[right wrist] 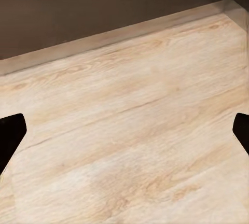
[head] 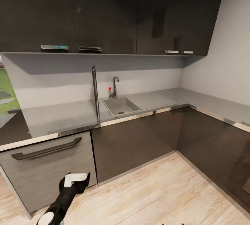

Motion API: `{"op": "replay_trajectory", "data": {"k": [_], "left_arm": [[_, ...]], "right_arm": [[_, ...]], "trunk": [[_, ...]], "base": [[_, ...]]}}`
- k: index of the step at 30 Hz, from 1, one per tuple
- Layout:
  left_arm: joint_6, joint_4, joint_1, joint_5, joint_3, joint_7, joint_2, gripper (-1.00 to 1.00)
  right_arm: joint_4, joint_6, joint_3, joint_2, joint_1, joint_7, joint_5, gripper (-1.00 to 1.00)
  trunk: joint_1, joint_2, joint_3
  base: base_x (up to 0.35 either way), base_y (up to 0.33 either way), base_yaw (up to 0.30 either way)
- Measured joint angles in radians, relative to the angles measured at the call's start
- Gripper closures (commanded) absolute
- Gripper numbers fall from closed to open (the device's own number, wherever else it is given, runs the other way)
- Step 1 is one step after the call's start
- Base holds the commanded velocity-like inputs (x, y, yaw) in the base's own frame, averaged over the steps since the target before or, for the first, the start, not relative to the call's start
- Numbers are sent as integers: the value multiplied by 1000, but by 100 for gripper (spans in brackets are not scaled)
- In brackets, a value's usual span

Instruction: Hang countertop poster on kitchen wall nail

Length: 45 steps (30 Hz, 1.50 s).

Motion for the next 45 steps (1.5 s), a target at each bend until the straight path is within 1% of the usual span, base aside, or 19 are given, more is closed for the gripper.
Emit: {"op": "replay_trajectory", "data": {"k": [2, 3, 5, 6, 8, 10, 13, 14, 17, 18, 23, 25, 27, 30, 34, 37, 38, 42, 45], "left_arm": [[4, -5, 0, 0, 0, 1, -10, -100], [9, -13, -10, 0, -1, 2, -27, -100], [20, -15, -33, 0, -1, 2, -39, -100], [51, -16, -71, 0, -1, 3, -53, -100], [76, -17, -106, 0, -1, 3, -65, -100], [127, -17, -181, -3, -1, 11, -96, -100], [171, -17, -239, -4, -1, 31, -111, -100], [198, -17, -275, -5, -1, 50, -117, -100], [232, -17, -330, -5, -1, 73, -122, -100], [254, -17, -362, -6, -1, 81, -124, -100], [323, -17, -453, -6, -1, 93, -126, -100], [340, -16, -482, -6, -1, 94, -127, -100], [357, -15, -539, -6, -1, 97, -128, -100], [366, -13, -584, -6, -1, 103, -128, -100], [402, -12, -634, -6, -1, 130, -129, -100], [420, -12, -657, -6, -7, 147, -129, -100], [422, -12, -660, -6, -12, 149, -130, -100], [429, -11, -670, -7, -57, 159, -129, -100], [430, -11, -672, -7, -72, 162, -129, -100]], "right_arm": [[-13, -13, 0, 0, 8, 0, 0, -100], [-41, -28, 0, -1, 25, -1, 2, -100], [-52, -32, -1, -1, 34, -1, 2, -100], [-61, -34, -1, -1, 39, -1, 2, -100], [-65, -35, -1, -1, 41, -1, 2, -100], [-69, -36, -1, -2, 43, -1, 3, -100], [-71, -36, -1, -2, 43, -1, 4, -100], [-71, -36, -1, -2, 43, -1, 5, -100], [-71, -36, -1, -3, 44, -1, 6, -100], [-71, -36, -1, -3, 45, -1, 6, -100], [-71, -37, 0, -3, 48, -1, 7, -100], [-71, -37, -1, -3, 49, -1, 7, -100], [-71, -37, -1, -3, 49, -1, 7, -100], [-71, -37, -1, -3, 49, -1, 7, -100], [-71, -37, -1, -3, 50, -1, 7, -100], [-71, -37, -1, -3, 50, -1, 7, -100], [-71, -37, -1, -3, 50, -1, 7, -100], [-71, -37, -1, -3, 50, -1, 7, -100], [-71, -37, -1, -3, 50, -1, 7, -100]], "trunk": [[0, 0, 0], [0, 0, 0], [0, 0, 0], [0, 0, 0], [0, 0, 0], [0, 0, 0], [0, 0, 0], [0, 0, 0], [0, 0, 0], [0, 0, 0], [0, 0, 0], [0, 0, 0], [0, 0, 0], [0, 0, 0], [0, 0, 0], [0, 0, 0], [0, 0, 0], [0, 0, 0], [0, 0, 0]], "base": [[0, 0, 0], [0, 0, 0], [0, 0, 0], [0, 0, 0], [0, 0, 0], [0, 0, 0], [0, 0, 0], [0, 0, 0], [0, 0, 0], [0, 0, 0], [0, 0, 0], [0, 0, 0], [0, 0, 0], [0, 0, 0], [0, 0, 0], [0, 0, 0], [0, 0, 0], [0, 0, 0], [0, 0, 0]]}}
